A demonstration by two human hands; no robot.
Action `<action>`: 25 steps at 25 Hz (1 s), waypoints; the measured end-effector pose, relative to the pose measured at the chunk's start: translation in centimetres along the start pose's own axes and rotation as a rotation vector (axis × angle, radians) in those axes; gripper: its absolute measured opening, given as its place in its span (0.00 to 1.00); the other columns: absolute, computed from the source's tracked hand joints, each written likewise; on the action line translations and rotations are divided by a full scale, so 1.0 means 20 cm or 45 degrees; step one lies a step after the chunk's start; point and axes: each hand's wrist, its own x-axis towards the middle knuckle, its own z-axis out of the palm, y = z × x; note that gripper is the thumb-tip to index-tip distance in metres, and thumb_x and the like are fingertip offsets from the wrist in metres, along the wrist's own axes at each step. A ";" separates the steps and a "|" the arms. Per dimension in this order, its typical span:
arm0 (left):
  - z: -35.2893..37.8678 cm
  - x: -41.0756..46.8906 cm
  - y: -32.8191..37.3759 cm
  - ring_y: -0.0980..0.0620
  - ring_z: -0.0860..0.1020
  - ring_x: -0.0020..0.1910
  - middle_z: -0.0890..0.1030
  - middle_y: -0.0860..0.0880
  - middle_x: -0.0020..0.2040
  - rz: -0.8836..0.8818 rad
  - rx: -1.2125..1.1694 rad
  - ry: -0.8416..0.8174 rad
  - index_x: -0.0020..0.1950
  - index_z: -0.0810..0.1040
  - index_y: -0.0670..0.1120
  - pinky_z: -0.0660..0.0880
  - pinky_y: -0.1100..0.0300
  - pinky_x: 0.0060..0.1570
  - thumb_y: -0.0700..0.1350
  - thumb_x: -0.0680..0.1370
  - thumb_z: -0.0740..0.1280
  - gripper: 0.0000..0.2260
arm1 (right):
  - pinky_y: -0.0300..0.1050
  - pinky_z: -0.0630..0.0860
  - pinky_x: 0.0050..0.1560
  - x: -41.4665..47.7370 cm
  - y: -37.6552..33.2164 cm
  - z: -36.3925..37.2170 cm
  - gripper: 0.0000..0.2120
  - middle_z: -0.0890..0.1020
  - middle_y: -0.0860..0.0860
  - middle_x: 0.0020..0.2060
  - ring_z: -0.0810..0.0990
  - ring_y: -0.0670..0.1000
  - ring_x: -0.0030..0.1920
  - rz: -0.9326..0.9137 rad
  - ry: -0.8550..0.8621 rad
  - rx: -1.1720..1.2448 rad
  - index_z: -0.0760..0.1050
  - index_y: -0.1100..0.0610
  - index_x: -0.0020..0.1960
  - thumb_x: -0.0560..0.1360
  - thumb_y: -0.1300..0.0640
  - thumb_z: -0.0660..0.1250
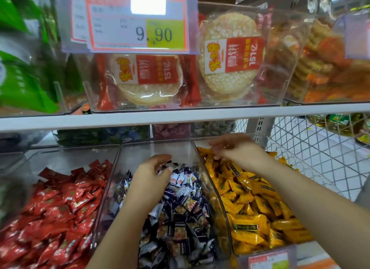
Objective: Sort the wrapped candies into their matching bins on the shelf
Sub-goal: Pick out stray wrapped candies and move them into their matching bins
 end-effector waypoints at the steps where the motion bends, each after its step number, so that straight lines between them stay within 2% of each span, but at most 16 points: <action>1: 0.01 0.00 0.01 0.56 0.75 0.57 0.78 0.54 0.57 0.016 -0.004 0.014 0.62 0.76 0.52 0.71 0.62 0.54 0.43 0.78 0.64 0.13 | 0.34 0.76 0.43 0.01 0.04 -0.03 0.09 0.83 0.48 0.38 0.81 0.42 0.38 0.018 0.007 -0.076 0.79 0.55 0.55 0.75 0.61 0.67; 4: 0.09 0.00 0.05 0.64 0.75 0.48 0.77 0.59 0.50 0.100 0.023 -0.073 0.58 0.76 0.55 0.69 0.71 0.44 0.44 0.79 0.63 0.10 | 0.32 0.72 0.46 0.01 0.15 -0.08 0.10 0.81 0.49 0.46 0.79 0.45 0.48 0.053 -0.175 -0.432 0.78 0.52 0.57 0.75 0.57 0.66; 5: 0.12 -0.01 0.06 0.65 0.74 0.48 0.77 0.61 0.49 0.134 0.055 -0.126 0.58 0.76 0.57 0.69 0.73 0.44 0.45 0.79 0.63 0.10 | 0.34 0.71 0.49 0.02 0.18 -0.07 0.12 0.81 0.49 0.50 0.78 0.46 0.51 0.042 -0.250 -0.513 0.77 0.52 0.59 0.75 0.56 0.66; 8: 0.22 0.01 0.07 0.63 0.74 0.49 0.76 0.62 0.48 0.177 0.107 -0.252 0.58 0.76 0.58 0.70 0.71 0.47 0.46 0.78 0.64 0.11 | 0.36 0.69 0.57 0.05 0.19 -0.01 0.20 0.76 0.50 0.62 0.75 0.50 0.60 -0.083 -0.363 -0.599 0.70 0.52 0.67 0.76 0.56 0.66; 11: 0.26 0.04 0.06 0.67 0.73 0.48 0.74 0.62 0.50 0.224 0.149 -0.241 0.58 0.78 0.56 0.68 0.78 0.42 0.46 0.79 0.63 0.10 | 0.40 0.64 0.65 0.10 0.17 0.06 0.25 0.68 0.51 0.70 0.67 0.52 0.68 -0.195 -0.522 -0.680 0.64 0.52 0.72 0.77 0.50 0.63; 13: 0.26 0.05 0.06 0.70 0.72 0.46 0.73 0.64 0.49 0.216 0.145 -0.235 0.58 0.78 0.55 0.67 0.81 0.40 0.45 0.79 0.63 0.10 | 0.44 0.68 0.62 0.12 0.18 0.08 0.23 0.72 0.53 0.65 0.71 0.52 0.63 -0.169 -0.601 -0.733 0.68 0.54 0.68 0.76 0.47 0.64; 14: 0.26 0.05 0.07 0.72 0.72 0.45 0.73 0.64 0.49 0.216 0.141 -0.239 0.58 0.78 0.55 0.67 0.82 0.40 0.45 0.79 0.63 0.10 | 0.44 0.71 0.59 0.11 0.17 0.07 0.20 0.77 0.53 0.60 0.74 0.51 0.58 -0.168 -0.613 -0.741 0.73 0.54 0.63 0.75 0.47 0.65; 15: 0.26 0.05 0.07 0.72 0.72 0.44 0.74 0.64 0.49 0.219 0.136 -0.241 0.58 0.78 0.55 0.67 0.82 0.40 0.45 0.79 0.63 0.10 | 0.45 0.73 0.55 0.10 0.17 0.06 0.15 0.80 0.52 0.54 0.76 0.49 0.53 -0.180 -0.609 -0.738 0.78 0.55 0.57 0.74 0.48 0.67; 17: 0.26 0.05 0.07 0.73 0.72 0.45 0.74 0.63 0.51 0.217 0.126 -0.246 0.58 0.78 0.56 0.67 0.81 0.40 0.45 0.79 0.63 0.10 | 0.44 0.74 0.52 0.07 0.18 0.02 0.07 0.83 0.49 0.47 0.78 0.47 0.47 -0.202 -0.584 -0.718 0.81 0.54 0.48 0.73 0.53 0.70; 21: 0.26 0.03 0.07 0.68 0.73 0.42 0.75 0.61 0.48 0.170 0.115 -0.269 0.58 0.76 0.59 0.68 0.77 0.37 0.46 0.79 0.62 0.11 | 0.38 0.71 0.52 -0.02 0.17 -0.13 0.04 0.81 0.45 0.46 0.76 0.42 0.46 -0.188 -0.408 -0.790 0.80 0.53 0.46 0.73 0.58 0.68; 23: 0.25 0.02 0.07 0.67 0.75 0.46 0.78 0.58 0.49 0.162 0.096 -0.266 0.58 0.76 0.59 0.71 0.74 0.38 0.46 0.79 0.62 0.11 | 0.40 0.73 0.52 -0.06 0.19 -0.21 0.05 0.80 0.43 0.43 0.76 0.43 0.46 -0.126 -0.318 -0.922 0.80 0.51 0.44 0.73 0.59 0.66; 25: 0.25 0.01 0.08 0.68 0.70 0.49 0.78 0.58 0.51 0.156 0.090 -0.257 0.58 0.76 0.58 0.74 0.66 0.41 0.45 0.79 0.62 0.11 | 0.40 0.73 0.50 -0.10 0.20 -0.27 0.06 0.78 0.41 0.42 0.75 0.43 0.46 -0.015 -0.337 -1.043 0.79 0.49 0.44 0.73 0.59 0.65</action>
